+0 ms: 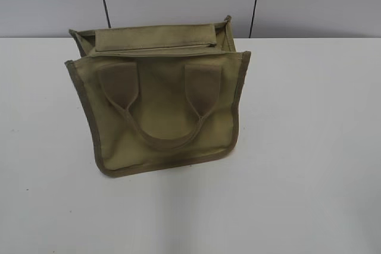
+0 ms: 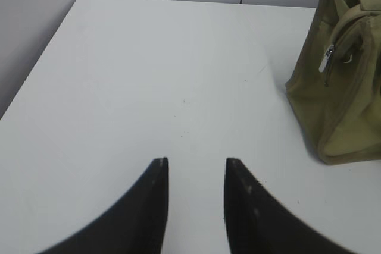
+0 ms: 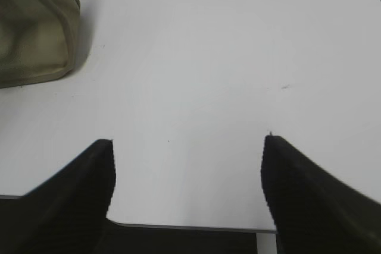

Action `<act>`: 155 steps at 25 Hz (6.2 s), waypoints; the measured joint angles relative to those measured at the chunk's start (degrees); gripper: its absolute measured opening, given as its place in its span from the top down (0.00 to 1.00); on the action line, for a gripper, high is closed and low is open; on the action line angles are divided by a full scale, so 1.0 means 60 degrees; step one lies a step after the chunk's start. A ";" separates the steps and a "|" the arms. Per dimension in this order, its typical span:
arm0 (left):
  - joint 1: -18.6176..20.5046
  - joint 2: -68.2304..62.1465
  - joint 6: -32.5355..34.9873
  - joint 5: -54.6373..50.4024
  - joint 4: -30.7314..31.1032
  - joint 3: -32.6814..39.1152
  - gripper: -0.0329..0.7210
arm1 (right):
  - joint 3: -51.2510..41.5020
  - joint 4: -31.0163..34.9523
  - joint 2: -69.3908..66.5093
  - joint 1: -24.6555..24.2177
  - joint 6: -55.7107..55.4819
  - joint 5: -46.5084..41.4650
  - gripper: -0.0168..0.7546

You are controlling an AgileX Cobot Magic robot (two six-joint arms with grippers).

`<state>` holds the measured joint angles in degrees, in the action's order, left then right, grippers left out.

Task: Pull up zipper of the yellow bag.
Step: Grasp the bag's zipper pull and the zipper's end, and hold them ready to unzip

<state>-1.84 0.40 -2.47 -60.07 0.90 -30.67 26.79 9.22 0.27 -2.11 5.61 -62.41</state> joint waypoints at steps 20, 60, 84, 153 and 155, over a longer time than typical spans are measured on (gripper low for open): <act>0.0000 0.0000 0.0000 0.0000 0.0000 0.0000 0.64 | 0.0000 0.0000 0.0000 0.0000 0.0000 0.0000 0.22; 0.0000 -0.8040 -0.0767 1.4647 0.1363 0.1970 0.38 | 0.0000 0.0000 0.0000 0.0000 0.0000 0.0000 0.22; 0.0000 -1.8251 -0.2932 2.1411 0.7333 0.1001 0.46 | 0.0000 0.0000 0.0000 0.0000 0.0000 0.0000 0.22; 0.0000 -1.5108 -0.3065 1.7148 0.8017 -0.0581 0.95 | 0.0000 0.0000 0.0000 0.0000 0.0000 0.0000 0.22; 0.0000 -1.4276 -0.3069 1.6767 0.8017 -0.0581 0.95 | 0.0000 0.0000 0.0000 0.0000 0.0000 0.0000 0.22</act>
<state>-1.84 -85.25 -20.88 40.54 49.01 -34.16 26.79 9.22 0.27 -2.11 5.61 -62.41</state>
